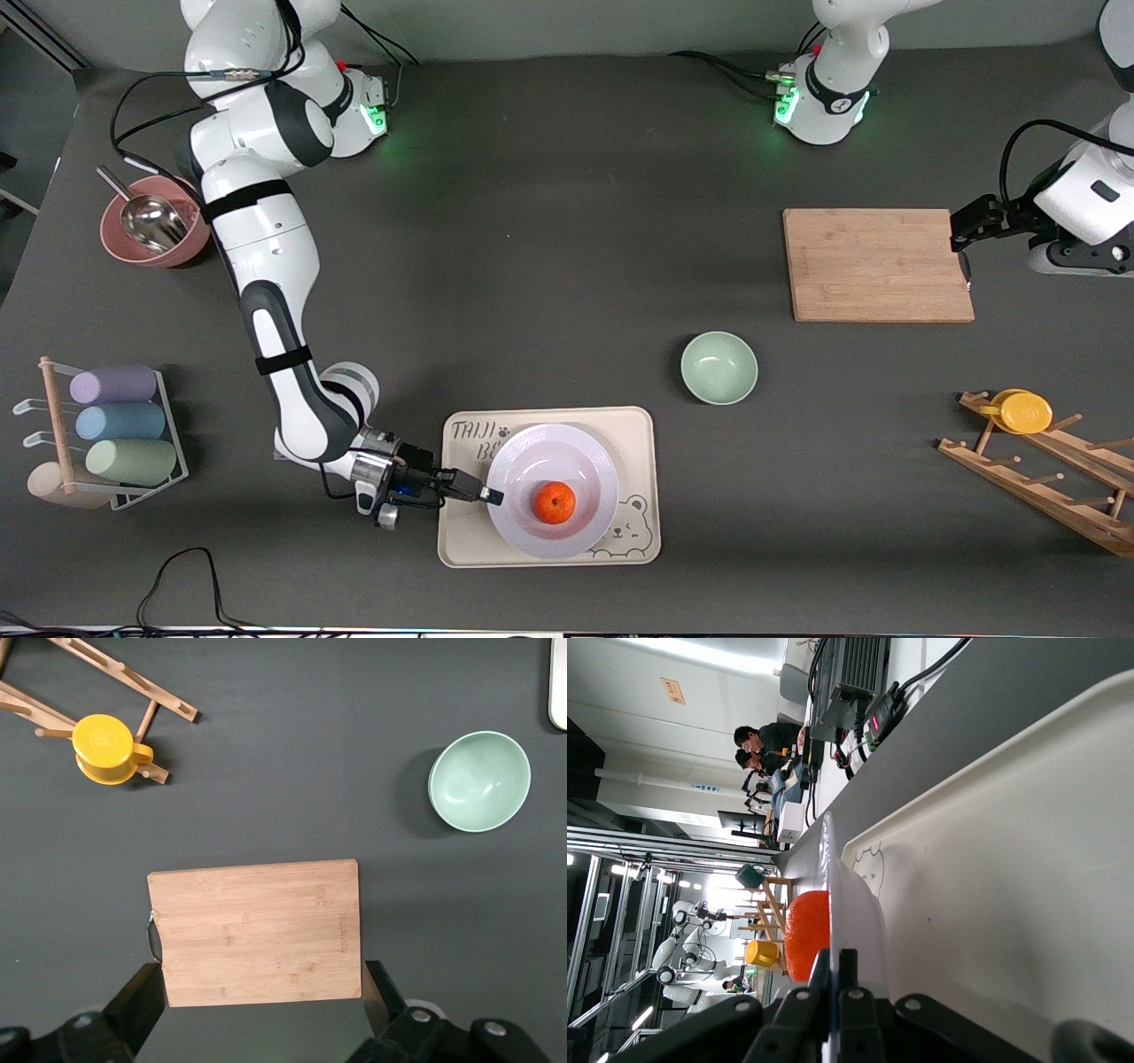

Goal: Place orange and plate with both arms

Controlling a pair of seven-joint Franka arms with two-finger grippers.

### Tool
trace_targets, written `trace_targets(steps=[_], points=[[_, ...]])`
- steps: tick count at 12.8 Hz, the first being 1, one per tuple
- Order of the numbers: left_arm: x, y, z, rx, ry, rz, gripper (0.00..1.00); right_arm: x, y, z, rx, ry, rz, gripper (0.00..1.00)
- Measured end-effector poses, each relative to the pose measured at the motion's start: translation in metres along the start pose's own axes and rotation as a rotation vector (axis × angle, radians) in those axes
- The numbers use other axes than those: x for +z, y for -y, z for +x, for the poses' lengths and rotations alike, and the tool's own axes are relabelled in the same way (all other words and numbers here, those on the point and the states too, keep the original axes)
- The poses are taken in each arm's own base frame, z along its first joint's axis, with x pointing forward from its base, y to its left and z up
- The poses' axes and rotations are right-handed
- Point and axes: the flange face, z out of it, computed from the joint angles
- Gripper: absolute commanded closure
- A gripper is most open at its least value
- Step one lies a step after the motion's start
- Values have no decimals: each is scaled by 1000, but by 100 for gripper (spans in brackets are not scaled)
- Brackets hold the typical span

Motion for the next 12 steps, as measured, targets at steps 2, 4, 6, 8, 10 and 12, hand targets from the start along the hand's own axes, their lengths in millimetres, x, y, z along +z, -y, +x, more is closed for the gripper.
trace_targets(steps=[2,4,6,8,10,12], points=[[0,0,0,0,0,0,0,0,-6,-2,-10,-1,-8,100],[0,0,0,0,0,0,0,0,-10,-3,-12,-2,-11,100],[1,0,0,0,1,0,0,0,-10,-3,-12,-2,-11,100],[1,0,0,0,1,0,0,0,-10,-3,-12,-4,-14,98],[1,0,0,0,2,0,0,0,-11,-3,-11,-6,-17,67],[1,0,0,-1,2,0,0,-1,-14,-4,-6,-10,-26,55]])
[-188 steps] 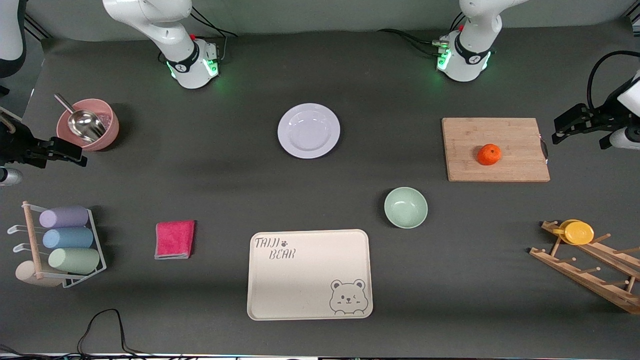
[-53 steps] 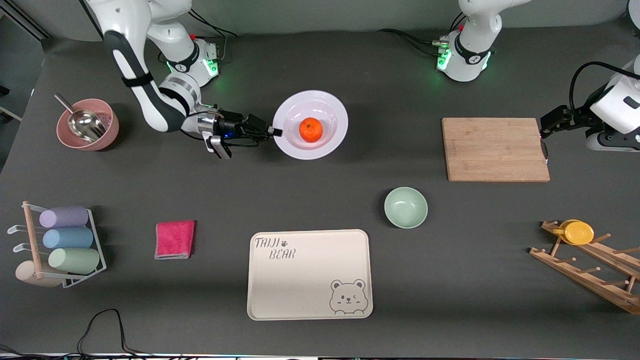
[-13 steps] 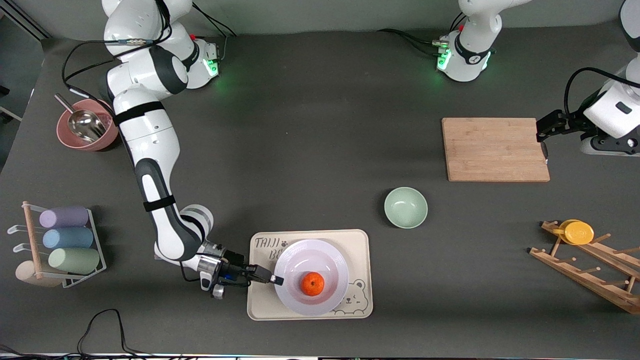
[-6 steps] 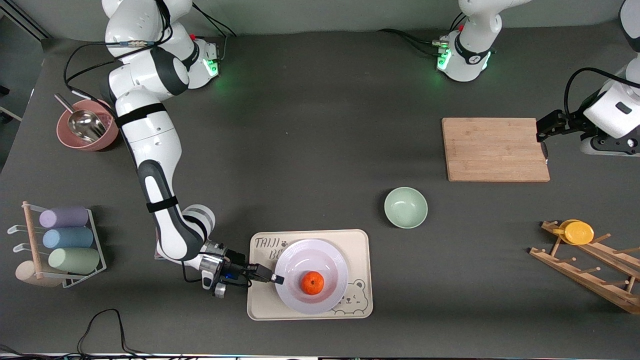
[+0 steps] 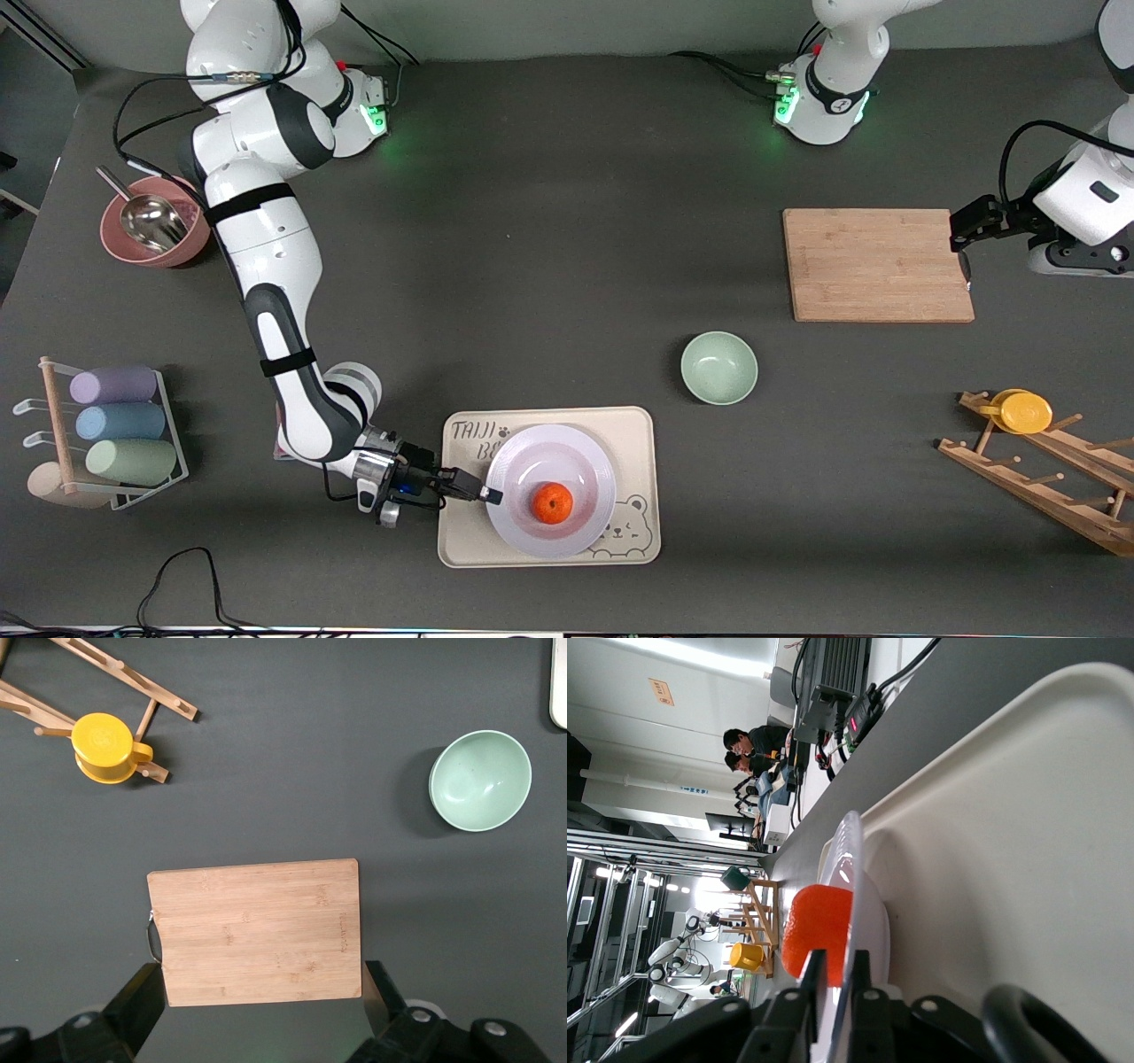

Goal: Place orange and plate with both arms

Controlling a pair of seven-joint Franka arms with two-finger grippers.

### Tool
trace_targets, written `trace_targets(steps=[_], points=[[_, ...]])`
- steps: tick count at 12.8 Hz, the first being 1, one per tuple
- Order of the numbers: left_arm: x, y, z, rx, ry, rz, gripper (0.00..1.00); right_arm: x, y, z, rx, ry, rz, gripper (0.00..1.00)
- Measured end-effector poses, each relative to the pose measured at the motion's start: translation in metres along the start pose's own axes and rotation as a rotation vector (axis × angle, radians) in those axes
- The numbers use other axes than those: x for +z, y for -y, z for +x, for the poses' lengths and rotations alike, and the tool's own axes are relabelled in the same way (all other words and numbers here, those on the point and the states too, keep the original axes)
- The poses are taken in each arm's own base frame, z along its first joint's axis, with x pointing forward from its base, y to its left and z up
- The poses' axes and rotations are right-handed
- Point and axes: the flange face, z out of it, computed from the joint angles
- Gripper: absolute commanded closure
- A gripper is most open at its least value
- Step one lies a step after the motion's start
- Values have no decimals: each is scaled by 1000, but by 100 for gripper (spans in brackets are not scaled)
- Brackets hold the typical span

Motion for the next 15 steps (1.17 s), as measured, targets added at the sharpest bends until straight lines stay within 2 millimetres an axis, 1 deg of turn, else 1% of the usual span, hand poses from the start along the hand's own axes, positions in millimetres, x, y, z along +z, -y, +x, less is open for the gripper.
trace_targets(steps=[5,8,10,12,15], points=[[1,1,0,-1,2,0,0,2,2,-1,6,0,2,55],[1,1,0,-1,1,0,0,-3,18,7,34,-17,-5,55],[1,1,0,-1,1,0,0,-7,27,6,43,-8,-37,55],[1,1,0,-1,1,0,0,-17,25,7,26,5,-84,54],[1,1,0,-1,1,0,0,-35,15,13,13,7,-129,54]])
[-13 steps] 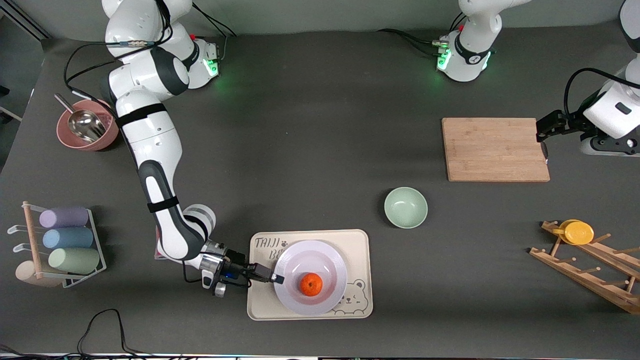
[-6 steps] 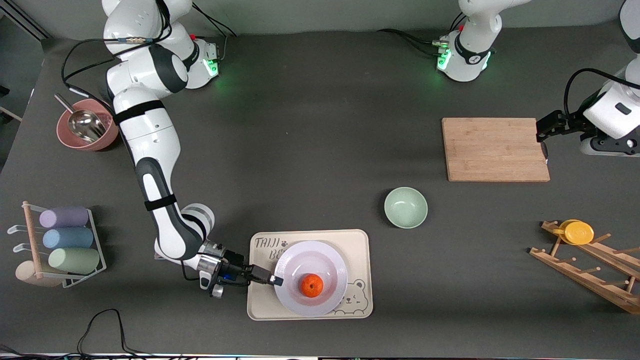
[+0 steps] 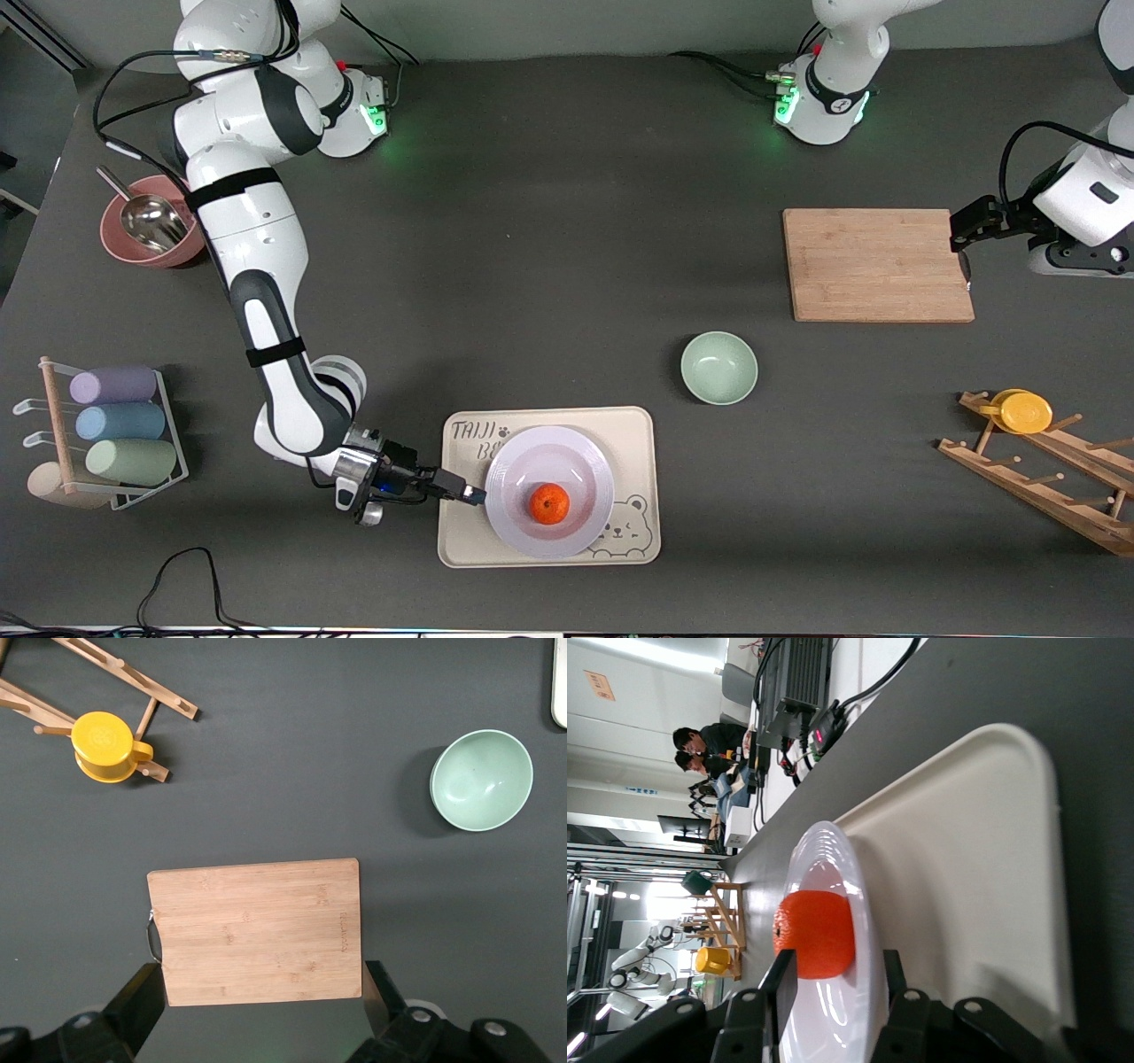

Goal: Place orange and plate with both arms

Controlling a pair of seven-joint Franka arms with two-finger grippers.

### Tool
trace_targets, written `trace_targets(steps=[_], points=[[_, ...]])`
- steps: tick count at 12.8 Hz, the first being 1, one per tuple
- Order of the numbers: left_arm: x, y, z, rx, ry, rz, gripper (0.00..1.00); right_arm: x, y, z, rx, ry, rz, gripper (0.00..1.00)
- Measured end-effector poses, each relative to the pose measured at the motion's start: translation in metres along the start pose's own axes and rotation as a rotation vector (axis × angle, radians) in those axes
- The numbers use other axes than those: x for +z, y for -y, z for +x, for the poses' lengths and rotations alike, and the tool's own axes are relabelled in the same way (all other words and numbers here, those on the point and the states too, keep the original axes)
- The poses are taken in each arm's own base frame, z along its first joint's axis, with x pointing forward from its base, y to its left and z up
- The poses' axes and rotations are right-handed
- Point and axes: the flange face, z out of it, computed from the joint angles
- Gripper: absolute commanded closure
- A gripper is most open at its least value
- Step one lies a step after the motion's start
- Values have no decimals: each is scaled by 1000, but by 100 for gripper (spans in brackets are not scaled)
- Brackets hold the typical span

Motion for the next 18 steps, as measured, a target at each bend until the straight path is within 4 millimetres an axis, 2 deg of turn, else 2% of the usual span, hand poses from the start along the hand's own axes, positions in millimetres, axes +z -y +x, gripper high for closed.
trace_targets(steps=[2,5,9,12,18], points=[[0,0,0,0,0,0,0,-8,4,1,-8,4,-15,54],[0,0,0,0,0,0,0,-32,12,4,-39,29,-79,54],[1,0,0,0,1,0,0,-89,29,6,-64,93,-213,53],[1,0,0,0,2,-1,0,-153,62,5,-128,176,-354,47],[2,1,0,-1,3,-1,0,-319,156,0,-190,379,-619,39]])
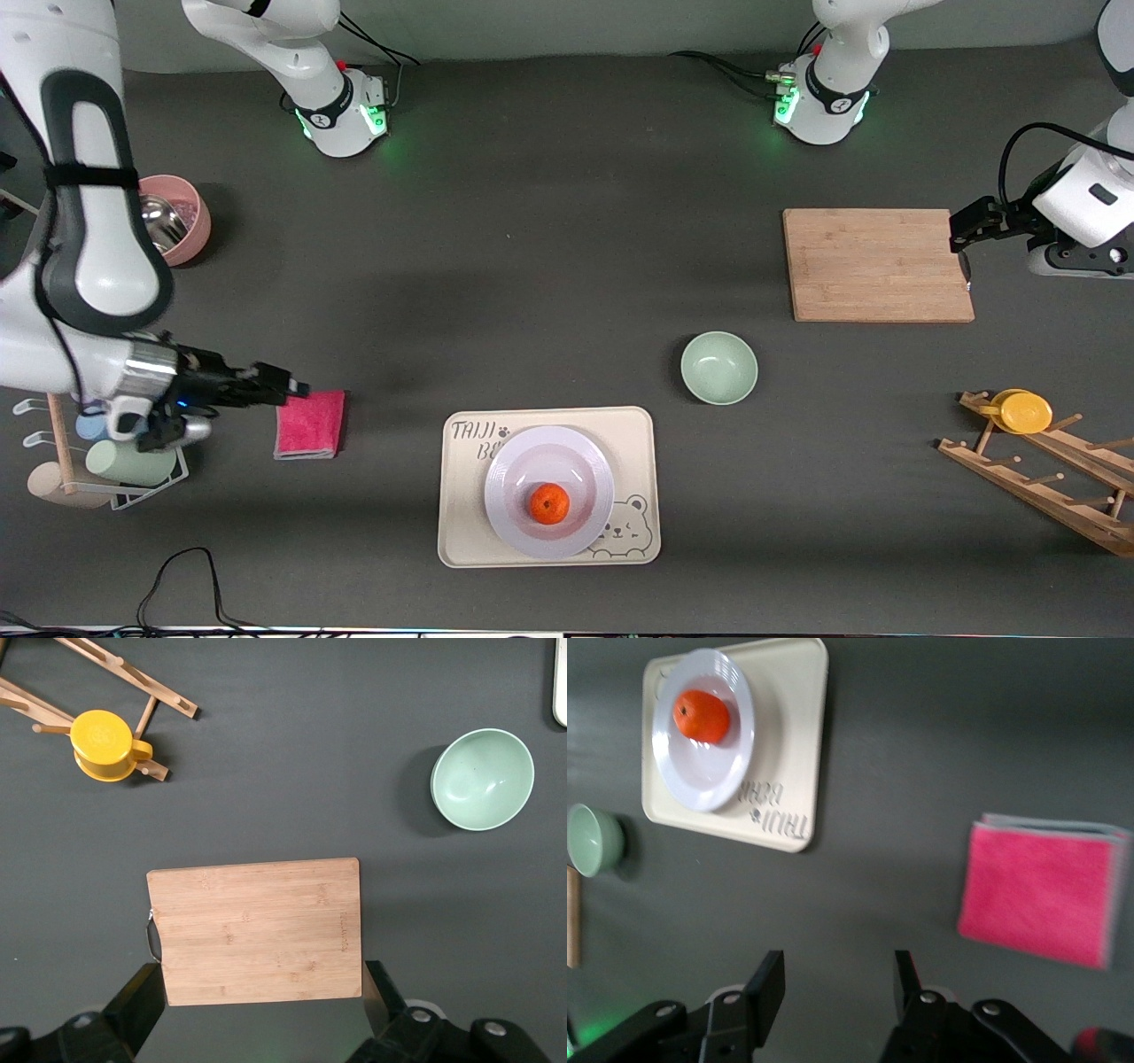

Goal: Place orange and plate with both arms

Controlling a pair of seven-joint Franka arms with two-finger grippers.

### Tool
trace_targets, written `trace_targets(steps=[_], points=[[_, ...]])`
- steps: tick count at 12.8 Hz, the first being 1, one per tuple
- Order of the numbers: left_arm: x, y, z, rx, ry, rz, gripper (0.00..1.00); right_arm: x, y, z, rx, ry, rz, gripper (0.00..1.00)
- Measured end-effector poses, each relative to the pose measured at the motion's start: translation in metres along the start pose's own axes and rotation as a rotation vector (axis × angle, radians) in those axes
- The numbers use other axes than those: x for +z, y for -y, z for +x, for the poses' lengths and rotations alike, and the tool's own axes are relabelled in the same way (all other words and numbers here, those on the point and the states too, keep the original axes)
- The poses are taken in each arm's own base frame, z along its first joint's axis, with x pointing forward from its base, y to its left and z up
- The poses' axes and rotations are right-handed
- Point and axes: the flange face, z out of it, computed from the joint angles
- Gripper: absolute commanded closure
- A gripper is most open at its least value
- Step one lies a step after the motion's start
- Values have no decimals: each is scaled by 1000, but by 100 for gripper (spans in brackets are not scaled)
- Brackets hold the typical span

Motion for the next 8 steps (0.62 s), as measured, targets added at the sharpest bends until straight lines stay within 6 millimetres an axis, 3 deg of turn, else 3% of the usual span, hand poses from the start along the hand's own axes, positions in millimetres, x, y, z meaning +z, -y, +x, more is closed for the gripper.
trace_targets(steps=[3,5,8], points=[[1,0,0,0,3,0,0,-69,3,-34,12,61,-147,33],[8,0,-1,0,17,-2,0,-101,15,-51,48,87,-213,4],[11,0,-2,0,24,-1,0,-142,36,-64,79,111,-302,0]])
